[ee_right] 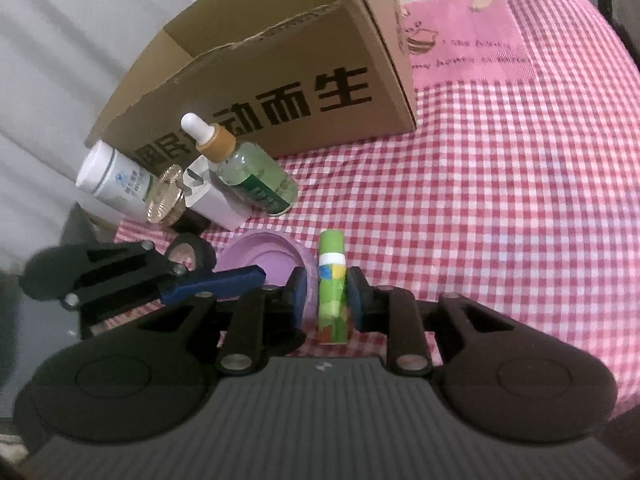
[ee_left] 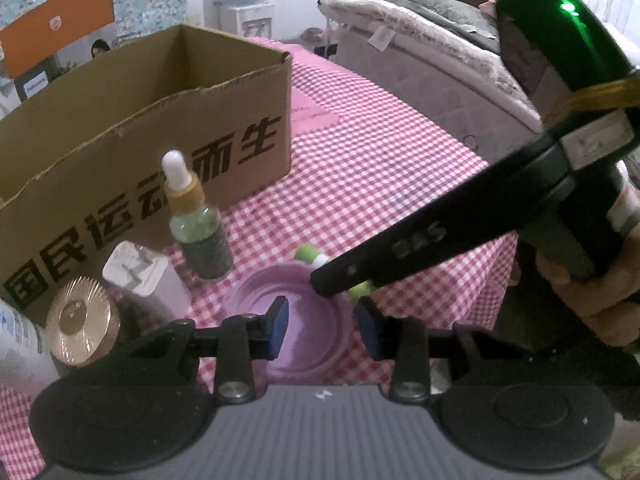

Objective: Organize rigid objects
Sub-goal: 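Lift the green lip balm with the right tool and carry it over the box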

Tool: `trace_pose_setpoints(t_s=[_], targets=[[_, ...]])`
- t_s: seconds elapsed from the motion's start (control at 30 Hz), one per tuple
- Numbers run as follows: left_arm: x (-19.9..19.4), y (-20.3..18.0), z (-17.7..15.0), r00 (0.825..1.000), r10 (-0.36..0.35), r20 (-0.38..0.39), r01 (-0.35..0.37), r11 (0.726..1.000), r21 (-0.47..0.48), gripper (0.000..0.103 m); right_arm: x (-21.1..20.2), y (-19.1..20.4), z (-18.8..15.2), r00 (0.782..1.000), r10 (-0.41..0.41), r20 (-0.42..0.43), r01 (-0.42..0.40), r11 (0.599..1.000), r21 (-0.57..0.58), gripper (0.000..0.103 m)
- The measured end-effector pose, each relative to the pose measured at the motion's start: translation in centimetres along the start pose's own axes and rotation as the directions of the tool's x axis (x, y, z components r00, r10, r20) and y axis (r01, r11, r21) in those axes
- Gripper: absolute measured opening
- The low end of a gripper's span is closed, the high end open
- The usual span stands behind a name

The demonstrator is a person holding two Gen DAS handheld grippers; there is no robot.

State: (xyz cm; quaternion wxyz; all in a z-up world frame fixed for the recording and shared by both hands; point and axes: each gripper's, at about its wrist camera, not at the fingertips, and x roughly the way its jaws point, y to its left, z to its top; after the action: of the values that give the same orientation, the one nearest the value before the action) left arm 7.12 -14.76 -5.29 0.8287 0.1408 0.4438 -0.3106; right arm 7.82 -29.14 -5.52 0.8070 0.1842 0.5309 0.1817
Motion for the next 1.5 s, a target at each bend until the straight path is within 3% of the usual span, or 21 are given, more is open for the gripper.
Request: trace_pose_setpoints(t_s=[0.27,0.57,0.73,0.97,1.23,1.5], targets=[[-0.3,1.0,-0.5,1.0,0.03,-0.008,-0.03,0.999,-0.029,0.044,-1.4,-0.5,-0.3,0.999,0.021,0.046,-0.023,0.999,0.046,0.023],[-1.9,1.0,-0.1,0.995,0.095,0.036,-0.095,0.995,-0.011,0.045,-1.5,-0.1,-0.4,0.998,-0.028,0.048,0.028,1.0,0.002,0.023],[-3.3,-0.3,-0.1,0.996,0.038,0.075,-0.04,0.999,0.027,0.048,-0.4,0.8,-0.1,0.998,-0.062,0.03,0.064,0.996,-0.065,0.023],[-1.8,-2.2,0.7,0.997,-0.057,0.052,0.053,0.996,0.071,0.048,0.1,1.2,0.1,0.995,-0.102,0.02,0.103,0.987,-0.127,0.015],[1.9,-3.2,1.7,0.996,-0.088,-0.022,0.09,0.992,0.083,0.048,-0.9,-0.9,0.0,0.996,-0.08,0.027,0.082,0.995,-0.049,0.014],[3.8,-3.0,2.1,0.996,-0.08,-0.045,0.083,0.994,0.071,0.049,-1.1,-1.3,-0.1,0.997,-0.067,0.031,0.069,0.997,-0.044,0.015]])
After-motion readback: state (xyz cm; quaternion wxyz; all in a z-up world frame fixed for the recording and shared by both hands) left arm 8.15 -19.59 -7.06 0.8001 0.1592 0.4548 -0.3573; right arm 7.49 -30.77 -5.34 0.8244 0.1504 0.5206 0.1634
